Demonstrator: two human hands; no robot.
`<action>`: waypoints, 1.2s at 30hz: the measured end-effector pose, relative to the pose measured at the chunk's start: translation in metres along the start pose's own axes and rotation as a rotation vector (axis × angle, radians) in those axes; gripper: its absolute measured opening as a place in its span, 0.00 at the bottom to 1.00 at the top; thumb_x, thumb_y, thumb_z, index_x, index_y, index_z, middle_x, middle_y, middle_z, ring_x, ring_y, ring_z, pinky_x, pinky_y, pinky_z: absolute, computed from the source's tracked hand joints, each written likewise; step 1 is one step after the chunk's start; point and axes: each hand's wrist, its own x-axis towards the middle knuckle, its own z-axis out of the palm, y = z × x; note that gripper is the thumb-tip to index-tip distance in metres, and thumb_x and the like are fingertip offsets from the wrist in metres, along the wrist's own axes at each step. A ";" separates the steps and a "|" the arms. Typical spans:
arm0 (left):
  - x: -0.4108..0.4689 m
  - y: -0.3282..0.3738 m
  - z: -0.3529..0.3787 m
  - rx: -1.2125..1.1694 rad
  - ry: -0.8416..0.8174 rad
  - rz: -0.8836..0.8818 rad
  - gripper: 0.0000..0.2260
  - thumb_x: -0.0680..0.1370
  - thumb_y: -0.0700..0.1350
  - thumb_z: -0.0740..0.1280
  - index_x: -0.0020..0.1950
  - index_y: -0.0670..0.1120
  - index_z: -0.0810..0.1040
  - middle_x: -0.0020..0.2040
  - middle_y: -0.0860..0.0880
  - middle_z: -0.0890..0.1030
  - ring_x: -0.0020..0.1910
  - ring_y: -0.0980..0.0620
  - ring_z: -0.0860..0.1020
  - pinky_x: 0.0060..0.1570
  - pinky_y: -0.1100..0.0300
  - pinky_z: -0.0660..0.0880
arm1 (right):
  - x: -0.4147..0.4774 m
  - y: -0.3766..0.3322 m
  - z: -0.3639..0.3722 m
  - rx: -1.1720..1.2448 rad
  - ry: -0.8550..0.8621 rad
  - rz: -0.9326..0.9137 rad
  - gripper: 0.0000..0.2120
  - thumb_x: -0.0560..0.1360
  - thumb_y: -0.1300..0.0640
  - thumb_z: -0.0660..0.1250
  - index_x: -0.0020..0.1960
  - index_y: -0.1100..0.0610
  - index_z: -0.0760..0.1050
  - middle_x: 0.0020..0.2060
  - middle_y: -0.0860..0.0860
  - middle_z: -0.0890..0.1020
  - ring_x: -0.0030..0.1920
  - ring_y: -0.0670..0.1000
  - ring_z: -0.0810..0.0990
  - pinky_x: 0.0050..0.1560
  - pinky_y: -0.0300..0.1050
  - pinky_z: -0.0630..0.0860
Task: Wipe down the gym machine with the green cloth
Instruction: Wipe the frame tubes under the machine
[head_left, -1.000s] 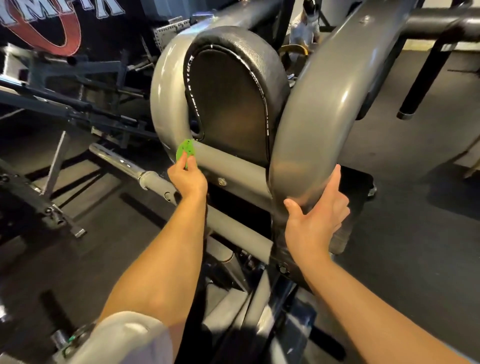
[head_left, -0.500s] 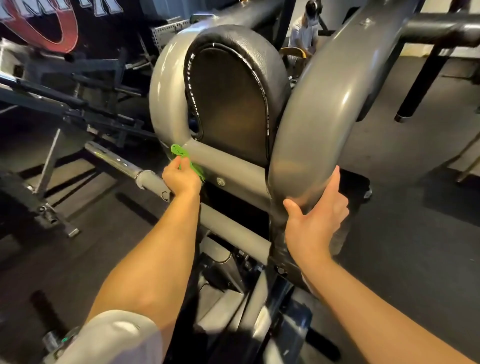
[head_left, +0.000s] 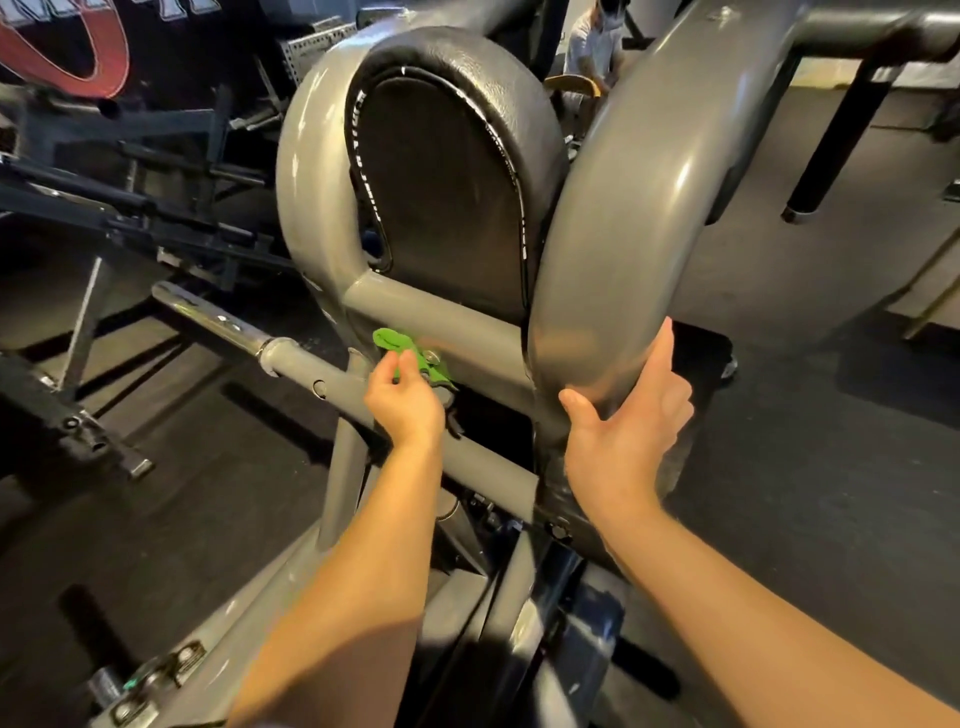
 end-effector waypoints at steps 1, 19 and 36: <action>0.005 0.004 0.002 0.001 0.031 -0.003 0.10 0.83 0.45 0.67 0.61 0.41 0.81 0.51 0.51 0.82 0.51 0.55 0.80 0.50 0.69 0.75 | 0.000 0.001 0.000 0.000 0.000 -0.001 0.53 0.72 0.59 0.78 0.82 0.42 0.45 0.64 0.50 0.65 0.61 0.45 0.59 0.69 0.65 0.67; -0.052 -0.001 0.009 0.205 -0.069 0.237 0.13 0.83 0.39 0.63 0.46 0.56 0.66 0.56 0.43 0.76 0.54 0.45 0.76 0.61 0.41 0.74 | 0.002 0.001 -0.004 0.000 -0.023 0.011 0.53 0.72 0.58 0.78 0.81 0.40 0.45 0.67 0.50 0.65 0.66 0.48 0.61 0.72 0.63 0.64; -0.164 -0.012 -0.023 0.067 -0.858 0.018 0.07 0.85 0.35 0.58 0.52 0.40 0.75 0.45 0.46 0.77 0.40 0.62 0.76 0.44 0.68 0.73 | -0.001 0.040 -0.058 0.143 -0.186 0.003 0.38 0.77 0.64 0.71 0.81 0.48 0.57 0.66 0.45 0.68 0.68 0.47 0.70 0.69 0.46 0.71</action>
